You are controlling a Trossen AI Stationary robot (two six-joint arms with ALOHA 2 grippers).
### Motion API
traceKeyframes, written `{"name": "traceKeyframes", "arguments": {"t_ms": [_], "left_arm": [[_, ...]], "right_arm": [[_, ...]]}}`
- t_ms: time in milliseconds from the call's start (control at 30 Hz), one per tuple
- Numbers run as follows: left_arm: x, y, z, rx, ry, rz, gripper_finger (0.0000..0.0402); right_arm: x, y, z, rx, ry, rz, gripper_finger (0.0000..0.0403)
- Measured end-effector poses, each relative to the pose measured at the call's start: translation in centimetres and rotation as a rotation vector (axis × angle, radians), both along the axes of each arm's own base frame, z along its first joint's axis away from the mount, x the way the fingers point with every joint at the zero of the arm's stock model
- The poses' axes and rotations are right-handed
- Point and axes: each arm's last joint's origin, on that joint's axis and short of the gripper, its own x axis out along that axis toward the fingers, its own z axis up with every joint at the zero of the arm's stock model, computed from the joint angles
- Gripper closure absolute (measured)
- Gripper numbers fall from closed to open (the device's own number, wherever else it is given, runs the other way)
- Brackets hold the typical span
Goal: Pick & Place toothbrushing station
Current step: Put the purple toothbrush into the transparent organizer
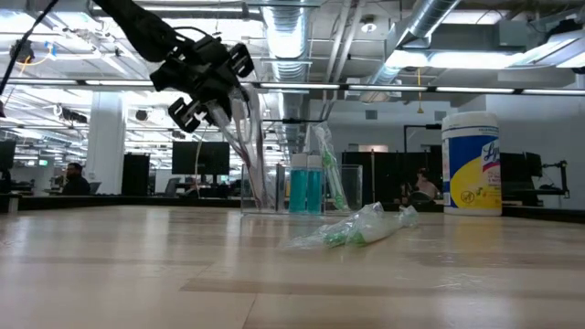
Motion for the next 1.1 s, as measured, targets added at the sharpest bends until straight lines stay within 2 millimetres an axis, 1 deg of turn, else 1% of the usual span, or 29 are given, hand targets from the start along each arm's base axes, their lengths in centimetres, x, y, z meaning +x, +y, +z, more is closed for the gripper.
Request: {"name": "traceKeyframes", "arguments": {"t_ms": [200,400,500,633,733,867,1000,1100], "left_arm": [[0.7,0.2,-1.6,-0.025,0.021,-0.031,0.0401],[1.0,0.4,-2.2,-0.021,0.02,-0.042,0.0401],[1.1,0.6,-1.9,0.013,-0.016,-0.045,0.0401],[0.5,0.8,0.0,0.051,-0.106,-0.042,0.0385],[-0.3,0.8,1.5,0.085,-0.148,-0.029,0.0353],[-1.0,0.5,2.9,0.137,-0.184,-0.008,0.0288],[-1.1,0.5,3.1,0.159,-0.17,0.024,0.0222],[-1.0,0.6,2.9,0.156,-0.163,0.027,0.0182]], "right_arm": [[0.0,0.0,0.0,0.0,0.0,0.0,0.0262],[0.0,0.0,-0.1,0.003,0.006,-0.001,0.0259],[0.0,0.0,-0.1,0.005,0.009,-0.001,0.0261],[0.0,0.0,-0.1,0.004,0.008,-0.001,0.0261],[0.0,-0.1,-0.1,0.02,0.014,0.001,0.0255],[0.0,-0.2,0.0,0.029,0.017,-0.002,0.024],[-0.1,-0.2,0.1,0.029,0.001,0.0,0.0225],[-0.1,-0.1,0.2,0.03,-0.004,0.001,0.0216]]}}
